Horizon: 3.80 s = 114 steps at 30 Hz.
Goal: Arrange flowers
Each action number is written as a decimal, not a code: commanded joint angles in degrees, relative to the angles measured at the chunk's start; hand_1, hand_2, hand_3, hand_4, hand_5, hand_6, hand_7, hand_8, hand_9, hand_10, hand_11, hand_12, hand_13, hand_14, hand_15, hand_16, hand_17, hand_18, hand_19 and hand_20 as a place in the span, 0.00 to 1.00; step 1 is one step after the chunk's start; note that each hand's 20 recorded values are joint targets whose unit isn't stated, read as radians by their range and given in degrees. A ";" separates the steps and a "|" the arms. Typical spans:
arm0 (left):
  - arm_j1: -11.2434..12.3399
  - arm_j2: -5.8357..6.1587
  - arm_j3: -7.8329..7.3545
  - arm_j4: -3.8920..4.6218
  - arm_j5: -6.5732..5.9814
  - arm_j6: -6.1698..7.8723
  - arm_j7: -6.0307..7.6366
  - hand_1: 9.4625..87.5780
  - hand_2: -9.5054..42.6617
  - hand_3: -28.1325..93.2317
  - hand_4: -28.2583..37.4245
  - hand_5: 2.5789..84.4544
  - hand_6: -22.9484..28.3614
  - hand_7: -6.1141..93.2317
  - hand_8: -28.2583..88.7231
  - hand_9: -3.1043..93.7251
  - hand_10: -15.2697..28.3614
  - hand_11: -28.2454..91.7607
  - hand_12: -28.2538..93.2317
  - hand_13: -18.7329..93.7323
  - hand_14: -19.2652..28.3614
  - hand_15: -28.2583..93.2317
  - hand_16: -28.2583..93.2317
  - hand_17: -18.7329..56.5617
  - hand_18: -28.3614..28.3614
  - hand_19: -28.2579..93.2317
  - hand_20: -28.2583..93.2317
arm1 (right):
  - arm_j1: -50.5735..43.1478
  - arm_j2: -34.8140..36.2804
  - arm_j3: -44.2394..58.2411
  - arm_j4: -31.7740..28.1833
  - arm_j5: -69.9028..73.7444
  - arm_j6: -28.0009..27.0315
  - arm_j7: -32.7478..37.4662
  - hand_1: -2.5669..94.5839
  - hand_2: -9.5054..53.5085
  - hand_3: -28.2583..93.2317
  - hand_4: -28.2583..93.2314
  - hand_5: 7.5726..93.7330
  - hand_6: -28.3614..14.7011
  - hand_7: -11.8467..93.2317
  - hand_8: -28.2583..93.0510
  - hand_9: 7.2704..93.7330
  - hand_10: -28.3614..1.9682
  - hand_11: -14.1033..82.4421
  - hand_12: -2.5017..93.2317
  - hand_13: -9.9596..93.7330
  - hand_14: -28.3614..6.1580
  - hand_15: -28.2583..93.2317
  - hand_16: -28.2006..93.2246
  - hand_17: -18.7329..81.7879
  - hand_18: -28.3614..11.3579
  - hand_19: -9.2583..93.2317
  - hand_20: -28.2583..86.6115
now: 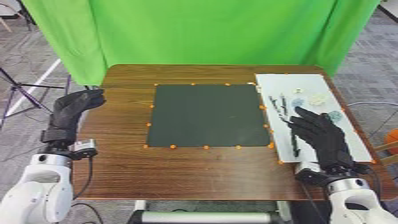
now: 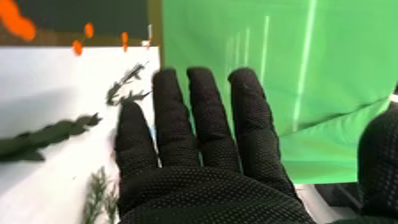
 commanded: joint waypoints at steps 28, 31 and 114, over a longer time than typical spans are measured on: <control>0.64 0.43 -2.62 -1.12 1.63 -8.70 -4.92 0.25 0.20 0.74 0.12 0.59 0.56 0.24 0.17 0.56 0.70 0.45 0.33 0.53 0.80 0.43 0.20 0.34 0.70 0.34 0.34 | -7.43 2.79 -2.61 -8.54 -66.14 30.08 39.38 0.37 0.00 0.73 0.10 0.63 0.59 0.32 0.17 0.82 0.48 0.47 0.30 0.90 0.66 0.72 0.51 0.71 0.25 0.94 0.71; 0.62 0.81 -2.92 -1.26 1.83 -8.99 -5.27 0.25 0.20 0.74 0.12 0.59 0.56 0.24 0.17 0.56 0.70 0.45 0.33 0.53 0.80 0.43 0.20 0.34 0.70 0.34 0.34 | -2.27 3.15 -4.87 -7.56 -74.26 19.09 48.73 0.38 0.00 0.72 0.10 0.65 0.58 0.31 0.17 0.83 0.52 0.52 0.33 0.92 0.69 0.74 0.53 0.76 0.30 0.99 0.70; 5.27 -0.54 -8.93 -4.28 1.25 -12.91 -10.52 0.27 0.17 0.73 0.15 0.58 0.57 0.23 0.18 0.55 0.70 0.44 0.33 0.52 0.81 0.43 0.20 0.33 0.70 0.34 0.33 | 11.53 5.94 -6.56 -4.17 -53.77 -18.43 56.50 0.61 0.00 0.69 0.24 0.80 0.57 0.40 0.51 0.95 0.52 0.62 0.34 1.00 0.76 0.78 0.55 0.87 0.35 1.00 0.78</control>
